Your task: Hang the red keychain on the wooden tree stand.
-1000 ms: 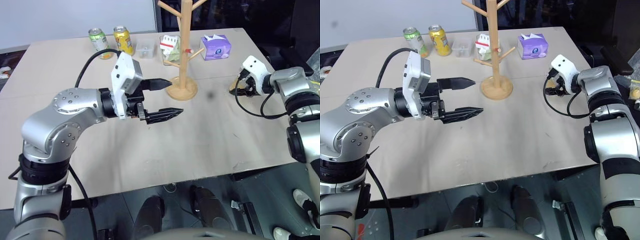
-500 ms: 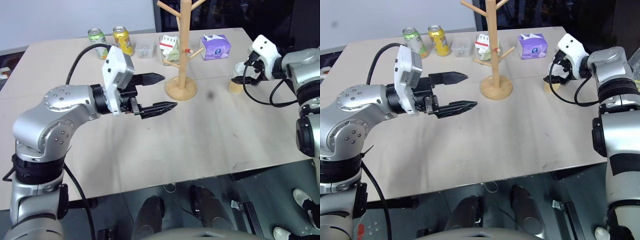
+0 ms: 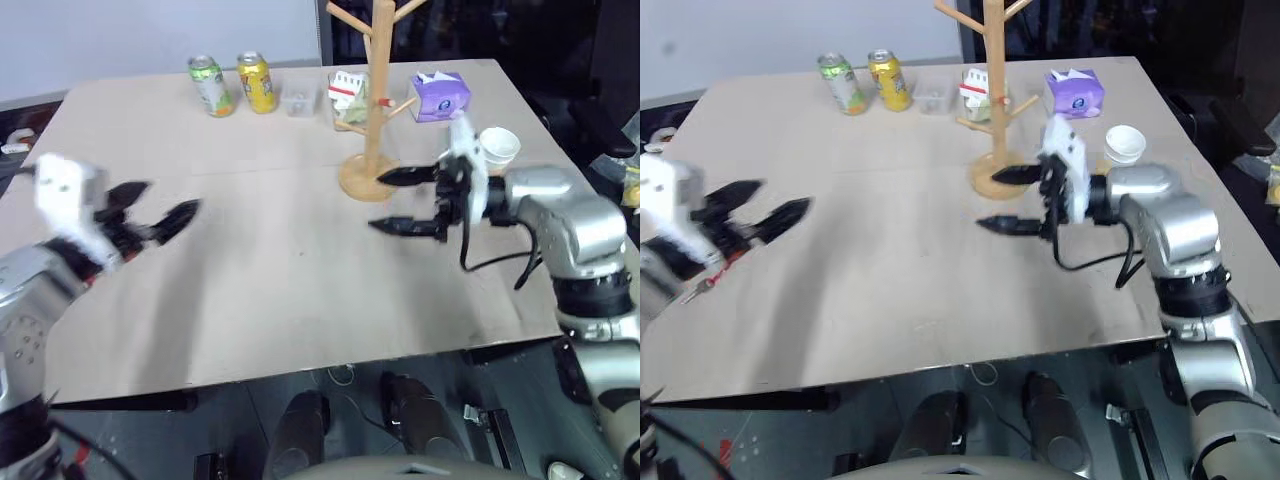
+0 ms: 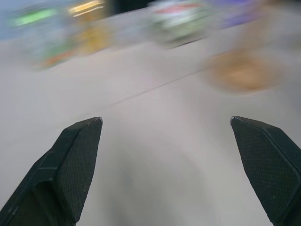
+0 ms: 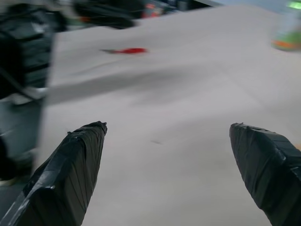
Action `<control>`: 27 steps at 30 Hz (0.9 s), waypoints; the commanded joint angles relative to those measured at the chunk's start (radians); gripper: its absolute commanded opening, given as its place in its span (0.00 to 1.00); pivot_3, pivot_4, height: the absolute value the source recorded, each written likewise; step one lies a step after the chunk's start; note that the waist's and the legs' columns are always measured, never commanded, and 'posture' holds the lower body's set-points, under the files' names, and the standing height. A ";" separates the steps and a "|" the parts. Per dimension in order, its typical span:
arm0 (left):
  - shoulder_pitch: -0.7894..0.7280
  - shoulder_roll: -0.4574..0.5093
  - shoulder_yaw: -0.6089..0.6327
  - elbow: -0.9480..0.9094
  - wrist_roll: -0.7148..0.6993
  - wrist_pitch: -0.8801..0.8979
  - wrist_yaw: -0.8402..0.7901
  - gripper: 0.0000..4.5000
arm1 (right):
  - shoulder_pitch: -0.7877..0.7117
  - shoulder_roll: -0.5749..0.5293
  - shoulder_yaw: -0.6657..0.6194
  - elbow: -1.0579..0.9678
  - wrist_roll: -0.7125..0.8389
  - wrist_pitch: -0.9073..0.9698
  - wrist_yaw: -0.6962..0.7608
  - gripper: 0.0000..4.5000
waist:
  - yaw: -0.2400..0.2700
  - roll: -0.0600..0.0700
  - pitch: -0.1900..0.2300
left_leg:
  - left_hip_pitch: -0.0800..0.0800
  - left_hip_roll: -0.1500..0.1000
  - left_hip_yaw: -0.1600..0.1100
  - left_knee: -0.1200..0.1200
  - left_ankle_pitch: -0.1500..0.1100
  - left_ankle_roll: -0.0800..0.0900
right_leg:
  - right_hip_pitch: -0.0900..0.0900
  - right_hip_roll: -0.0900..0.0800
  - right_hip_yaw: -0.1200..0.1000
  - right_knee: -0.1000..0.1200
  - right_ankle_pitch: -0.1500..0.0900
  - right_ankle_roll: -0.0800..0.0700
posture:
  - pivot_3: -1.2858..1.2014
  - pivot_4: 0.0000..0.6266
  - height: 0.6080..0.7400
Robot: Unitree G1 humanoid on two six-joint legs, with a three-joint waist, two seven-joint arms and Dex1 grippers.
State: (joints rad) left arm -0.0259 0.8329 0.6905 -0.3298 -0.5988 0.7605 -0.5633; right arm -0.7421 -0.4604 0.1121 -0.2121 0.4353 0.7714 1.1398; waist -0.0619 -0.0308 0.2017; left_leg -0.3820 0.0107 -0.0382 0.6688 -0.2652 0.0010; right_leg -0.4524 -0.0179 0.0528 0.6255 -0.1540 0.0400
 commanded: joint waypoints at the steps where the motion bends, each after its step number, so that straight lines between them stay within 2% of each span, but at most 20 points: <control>1: 0.139 -0.001 0.135 0.065 0.063 -0.095 -0.060 1.00 | -0.015 0.081 0.045 -0.071 0.058 0.004 -0.048 0.99 | -0.002 0.000 0.000 | 0.000 0.000 0.000 0.000 0.000 0.000 | 0.000 0.000 0.000 0.000 -0.001 -0.001 | 0.52 0.24 1.00; 5: 0.198 0.043 0.196 0.262 0.093 -0.161 -0.121 1.00 | -0.054 0.171 0.082 -0.041 0.071 -0.012 -0.090 0.99 | 0.001 -0.001 0.000 | 0.000 0.001 0.000 0.000 0.000 0.000 | -0.001 0.001 -0.001 0.001 -0.003 -0.004 | 0.52 0.24 1.00; 8: 0.190 0.078 0.169 0.403 0.123 -0.213 -0.165 1.00 | -0.079 0.218 0.100 -0.018 0.071 -0.031 -0.114 0.99 | 0.006 -0.002 -0.001 | 0.000 0.001 -0.002 0.000 0.000 0.000 | -0.001 0.001 -0.004 0.001 -0.003 -0.005 | 0.52 0.24 1.00; 11: 0.107 0.104 0.115 0.538 0.132 -0.262 -0.192 1.00 | -0.098 0.243 0.100 -0.013 0.080 -0.025 -0.139 0.99 | 0.015 -0.003 -0.002 | -0.001 0.001 -0.002 0.000 0.000 0.000 | 0.000 -0.001 -0.004 0.000 -0.003 -0.005 | 0.52 0.24 1.00; 19: -0.149 0.130 -0.103 0.862 0.217 -0.387 -0.262 1.00 | -0.099 0.216 0.102 -0.044 0.086 0.010 -0.192 0.99 | 0.019 -0.006 -0.003 | 0.000 0.001 -0.002 0.000 0.000 0.000 | 0.000 -0.001 -0.005 0.000 -0.002 -0.004 | 0.52 0.24 1.00; 21: -0.180 0.132 -0.141 0.914 0.239 -0.411 -0.275 1.00 | -0.096 0.201 0.097 -0.054 0.094 0.023 -0.200 0.99 | 0.016 -0.006 -0.003 | -0.001 0.001 -0.002 -0.001 0.000 0.000 | -0.001 -0.001 -0.005 0.000 0.000 -0.001 | 0.52 0.24 1.00; 27: -0.249 0.134 -0.227 1.077 0.302 -0.505 -0.292 1.00 | -0.098 0.160 0.078 -0.075 0.114 0.046 -0.226 0.99 | 0.019 -0.006 -0.004 | -0.001 0.001 -0.002 -0.001 0.000 0.000 | -0.002 0.000 -0.005 0.001 0.001 -0.003 | 0.52 0.24 1.00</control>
State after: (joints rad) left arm -0.2704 0.9444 0.4618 0.7197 -0.3075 0.2767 -0.8468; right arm -0.8277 -0.2960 0.2177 -0.2393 0.5249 0.8191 0.9201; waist -0.0432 -0.0365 0.1982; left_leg -0.3828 0.0121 -0.0397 0.6675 -0.2652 0.0008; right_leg -0.4542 -0.0184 0.0481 0.6263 -0.1528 0.0376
